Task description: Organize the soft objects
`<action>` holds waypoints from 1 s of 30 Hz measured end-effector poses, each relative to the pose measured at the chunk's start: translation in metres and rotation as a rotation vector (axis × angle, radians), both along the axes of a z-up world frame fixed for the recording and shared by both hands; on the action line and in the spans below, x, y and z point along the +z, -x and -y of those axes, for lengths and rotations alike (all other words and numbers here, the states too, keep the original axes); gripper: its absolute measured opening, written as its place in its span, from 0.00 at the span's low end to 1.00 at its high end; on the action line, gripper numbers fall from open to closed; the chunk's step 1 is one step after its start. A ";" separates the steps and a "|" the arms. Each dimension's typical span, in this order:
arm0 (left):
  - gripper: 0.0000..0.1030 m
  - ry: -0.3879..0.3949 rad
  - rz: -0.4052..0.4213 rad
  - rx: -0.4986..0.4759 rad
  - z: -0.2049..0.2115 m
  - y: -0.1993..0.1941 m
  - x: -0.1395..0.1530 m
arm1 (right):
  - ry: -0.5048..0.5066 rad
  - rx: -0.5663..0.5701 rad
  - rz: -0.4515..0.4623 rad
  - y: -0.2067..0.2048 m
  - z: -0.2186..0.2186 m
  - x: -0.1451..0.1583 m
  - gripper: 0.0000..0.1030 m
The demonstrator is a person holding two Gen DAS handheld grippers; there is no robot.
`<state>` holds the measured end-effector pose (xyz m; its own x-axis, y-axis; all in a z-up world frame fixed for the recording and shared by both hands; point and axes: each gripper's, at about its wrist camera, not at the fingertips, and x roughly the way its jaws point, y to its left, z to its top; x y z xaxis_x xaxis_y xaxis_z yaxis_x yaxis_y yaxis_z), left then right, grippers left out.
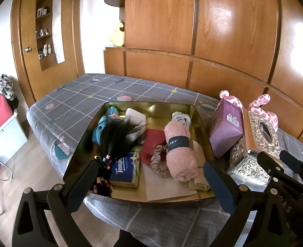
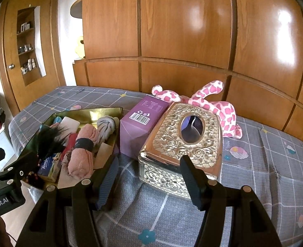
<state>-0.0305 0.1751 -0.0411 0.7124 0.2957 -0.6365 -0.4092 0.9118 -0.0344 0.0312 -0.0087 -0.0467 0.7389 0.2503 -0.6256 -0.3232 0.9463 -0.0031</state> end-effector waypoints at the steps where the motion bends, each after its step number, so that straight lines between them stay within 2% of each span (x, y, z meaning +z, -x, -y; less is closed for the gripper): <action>1: 1.00 0.001 -0.001 -0.001 0.000 0.000 0.000 | 0.000 -0.001 0.001 0.000 0.000 0.000 0.61; 30: 1.00 -0.002 -0.013 -0.012 0.004 0.000 -0.001 | -0.006 -0.013 0.014 0.002 0.002 0.001 0.61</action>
